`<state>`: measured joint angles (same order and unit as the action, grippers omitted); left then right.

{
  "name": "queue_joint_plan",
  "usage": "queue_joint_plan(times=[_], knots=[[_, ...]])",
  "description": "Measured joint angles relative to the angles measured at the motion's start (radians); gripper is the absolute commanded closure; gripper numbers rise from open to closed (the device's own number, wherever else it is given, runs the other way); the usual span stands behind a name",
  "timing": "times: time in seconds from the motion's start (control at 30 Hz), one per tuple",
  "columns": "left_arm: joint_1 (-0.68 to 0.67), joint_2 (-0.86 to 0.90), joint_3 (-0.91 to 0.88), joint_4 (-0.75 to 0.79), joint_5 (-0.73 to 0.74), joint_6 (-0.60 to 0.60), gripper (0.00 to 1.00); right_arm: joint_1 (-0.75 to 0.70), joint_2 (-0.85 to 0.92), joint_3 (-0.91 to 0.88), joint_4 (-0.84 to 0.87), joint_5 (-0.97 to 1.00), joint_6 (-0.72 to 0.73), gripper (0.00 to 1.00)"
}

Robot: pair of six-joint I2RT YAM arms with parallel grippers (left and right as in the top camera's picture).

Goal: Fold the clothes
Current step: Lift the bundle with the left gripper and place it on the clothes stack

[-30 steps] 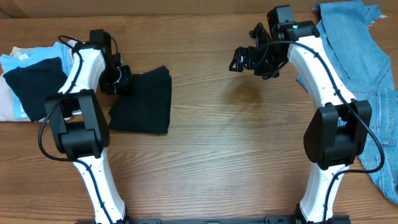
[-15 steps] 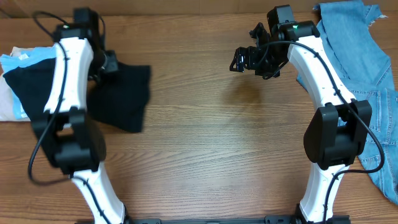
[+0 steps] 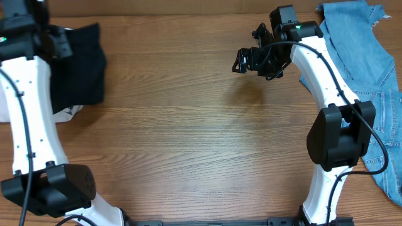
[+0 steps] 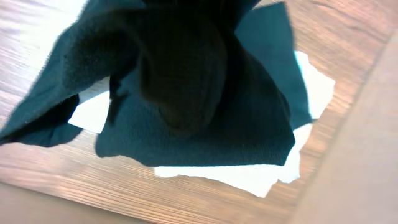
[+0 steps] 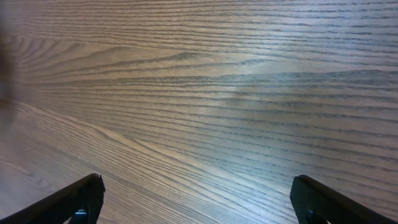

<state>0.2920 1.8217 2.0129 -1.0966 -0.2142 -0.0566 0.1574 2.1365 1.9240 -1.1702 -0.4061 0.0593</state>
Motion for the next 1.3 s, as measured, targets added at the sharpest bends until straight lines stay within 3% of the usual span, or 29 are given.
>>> queue_joint_plan(times=[0.27,0.5,0.7,1.0,1.03,1.07,1.17,1.2,1.3], knots=[[0.166,0.015,0.000,0.082,-0.002,0.013,0.87,0.000,0.000,0.000,0.000,0.002,0.000,0.00],[0.282,0.132,0.001,0.124,0.050,0.013,0.85,0.000,0.000,0.000,0.001,0.003,-0.001,0.00],[0.330,0.243,0.001,0.138,0.097,0.013,0.85,0.000,0.000,0.000,0.001,0.002,-0.001,0.00],[0.345,0.257,0.001,0.218,0.110,0.016,0.74,0.000,0.000,0.000,0.001,0.003,0.000,0.00],[0.345,0.257,0.001,0.226,0.110,0.016,0.69,0.000,0.000,0.000,0.001,0.003,-0.001,0.00],[0.345,0.257,0.001,0.233,0.110,0.019,0.58,0.000,0.000,0.000,0.001,0.003,-0.001,0.00],[0.345,0.257,0.001,0.254,0.110,0.027,0.09,0.000,0.000,0.000,0.002,0.003,0.000,0.00],[0.345,0.257,0.001,0.257,0.109,0.027,0.00,0.000,0.000,0.000,0.001,0.003,-0.001,0.00],[0.345,0.257,0.001,0.255,0.090,0.023,0.00,0.000,0.000,0.000,0.002,0.002,0.000,0.00]])
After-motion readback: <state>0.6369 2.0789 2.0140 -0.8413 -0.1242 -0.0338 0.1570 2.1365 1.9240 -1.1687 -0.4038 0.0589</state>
